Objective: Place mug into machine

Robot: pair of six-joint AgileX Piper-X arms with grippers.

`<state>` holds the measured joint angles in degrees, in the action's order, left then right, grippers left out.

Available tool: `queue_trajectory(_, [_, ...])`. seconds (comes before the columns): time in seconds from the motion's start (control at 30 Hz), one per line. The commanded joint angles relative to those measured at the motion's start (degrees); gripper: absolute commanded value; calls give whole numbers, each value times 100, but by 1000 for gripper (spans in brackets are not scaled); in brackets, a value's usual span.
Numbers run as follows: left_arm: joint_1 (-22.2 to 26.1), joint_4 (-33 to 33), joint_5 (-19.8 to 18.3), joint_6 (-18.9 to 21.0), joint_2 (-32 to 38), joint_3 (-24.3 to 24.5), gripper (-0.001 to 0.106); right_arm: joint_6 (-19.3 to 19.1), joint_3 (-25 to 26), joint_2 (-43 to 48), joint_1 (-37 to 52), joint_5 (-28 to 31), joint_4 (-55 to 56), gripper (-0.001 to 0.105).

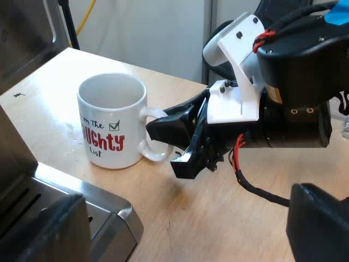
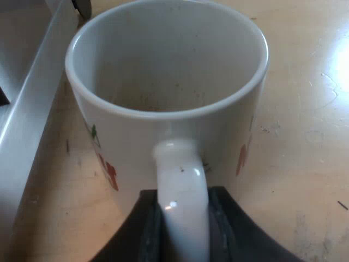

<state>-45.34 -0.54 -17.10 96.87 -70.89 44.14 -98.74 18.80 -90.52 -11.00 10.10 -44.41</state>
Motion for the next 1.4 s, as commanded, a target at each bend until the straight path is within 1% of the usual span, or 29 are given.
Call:
queue_trajectory(0.03, [1, -107, 70, 8, 28, 2, 81, -48, 43, 142, 1, -32, -9, 0])
queue_trajectory(0.17, [1, -85, 70, 8, 111, 2, 81, -88, 43, 486, 1, 26, 299, 0])
queue_trajectory(0.2, [1, -67, 70, 8, 166, 2, 81, -237, 43, 631, 1, 26, 507, 0])
queue_trajectory(0.27, [1, -52, 70, 8, 290, 2, 81, -386, 43, 851, 1, 26, 788, 0])
queue_trajectory(0.4, [1, 53, 70, 8, 656, 2, 81, -391, 32, 1422, 1, 26, 1281, 0])
queue_trajectory(0.53, [1, 461, 70, 8, 967, 2, 81, -445, 32, 1951, -18, 26, 1682, 0])
queue_trajectory(0.6, [1, 805, 70, 8, 1200, 2, 81, -635, 32, 2372, -90, 29, 2078, 0])
queue_trajectory(0.63, [1, 852, 70, 8, 1258, 2, 81, -683, 32, 2472, -145, 29, 2231, 0])
queue_trajectory(0.77, [1, 1271, 70, 19, 1665, 2, 81, -907, 32, 3155, -500, 64, 2862, 0])
queue_trajectory(0.9, [1, 1767, 70, 19, 2134, 2, 81, -922, 32, 3850, -997, 539, 3437, 0])
queue_trajectory(1.1, [1, 2486, 70, 19, 2805, -19, 81, -922, 32, 4886, -1607, 966, 4269, 0])
queue_trajectory(1.23, [1, 2644, 70, 47, 3217, -163, 81, -908, 32, 5436, -1977, 1183, 4776, 0])
queue_trajectory(1.33, [1, 2644, 70, 255, 3632, -372, 81, -908, 32, 5898, -2351, 1326, 5149, 0])
queue_trajectory(1.4, [1, 2644, 70, 473, 3933, -541, 81, -908, 32, 6196, -2652, 1330, 5370, 0])
